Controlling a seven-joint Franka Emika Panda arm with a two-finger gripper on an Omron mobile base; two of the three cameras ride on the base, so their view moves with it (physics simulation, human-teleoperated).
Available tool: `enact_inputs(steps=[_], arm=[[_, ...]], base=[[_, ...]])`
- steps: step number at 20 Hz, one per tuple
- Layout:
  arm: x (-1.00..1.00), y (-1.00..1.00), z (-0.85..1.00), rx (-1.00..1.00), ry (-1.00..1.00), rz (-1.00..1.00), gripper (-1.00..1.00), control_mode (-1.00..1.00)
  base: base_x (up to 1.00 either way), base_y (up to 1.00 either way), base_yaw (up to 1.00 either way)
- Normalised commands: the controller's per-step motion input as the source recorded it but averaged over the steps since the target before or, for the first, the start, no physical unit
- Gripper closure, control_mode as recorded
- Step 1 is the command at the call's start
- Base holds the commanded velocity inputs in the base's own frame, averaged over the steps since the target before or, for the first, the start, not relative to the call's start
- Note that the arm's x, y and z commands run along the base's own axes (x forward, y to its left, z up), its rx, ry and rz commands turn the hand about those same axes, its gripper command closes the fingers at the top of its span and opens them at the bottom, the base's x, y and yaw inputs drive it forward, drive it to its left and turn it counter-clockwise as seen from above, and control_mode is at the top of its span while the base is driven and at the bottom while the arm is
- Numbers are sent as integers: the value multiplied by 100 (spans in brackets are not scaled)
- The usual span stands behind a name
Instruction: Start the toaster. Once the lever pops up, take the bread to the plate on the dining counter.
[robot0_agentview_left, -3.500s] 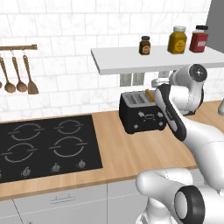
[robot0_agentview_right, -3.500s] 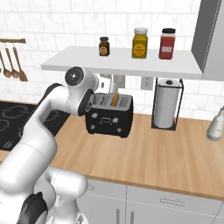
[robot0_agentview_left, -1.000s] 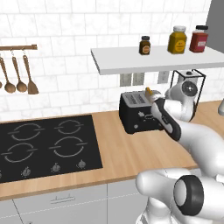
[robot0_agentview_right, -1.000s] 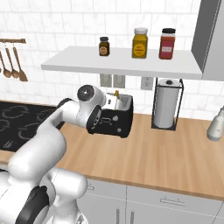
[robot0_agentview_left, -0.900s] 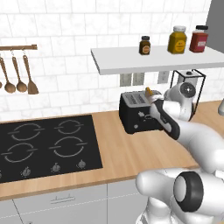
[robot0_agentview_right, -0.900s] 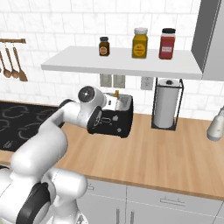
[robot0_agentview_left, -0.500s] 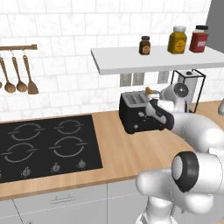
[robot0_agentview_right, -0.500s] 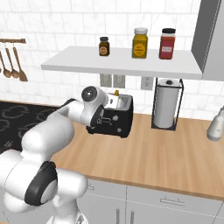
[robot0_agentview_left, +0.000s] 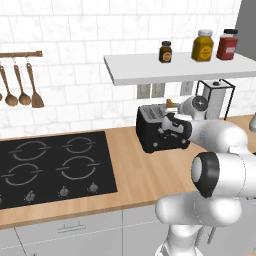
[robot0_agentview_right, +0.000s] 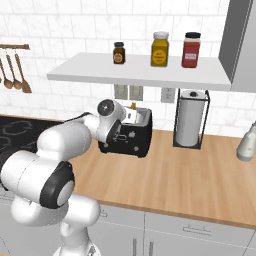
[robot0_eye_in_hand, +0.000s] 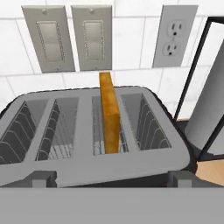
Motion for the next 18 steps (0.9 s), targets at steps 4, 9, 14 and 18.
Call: enact_inputs(steps=[4, 9, 14, 18], arm=[[15, -3, -23, 0, -1, 0, -100, -100], [20, -3, -9, 0, -5, 0, -100, -100], [22, -3, 0, 0, -7, 0, -100, -100], [26, -5, 0, 0, -6, 0, -100, -100]], base=[[0, 0, 0], [0, 0, 0], [0, 0, 0], [0, 0, 0]])
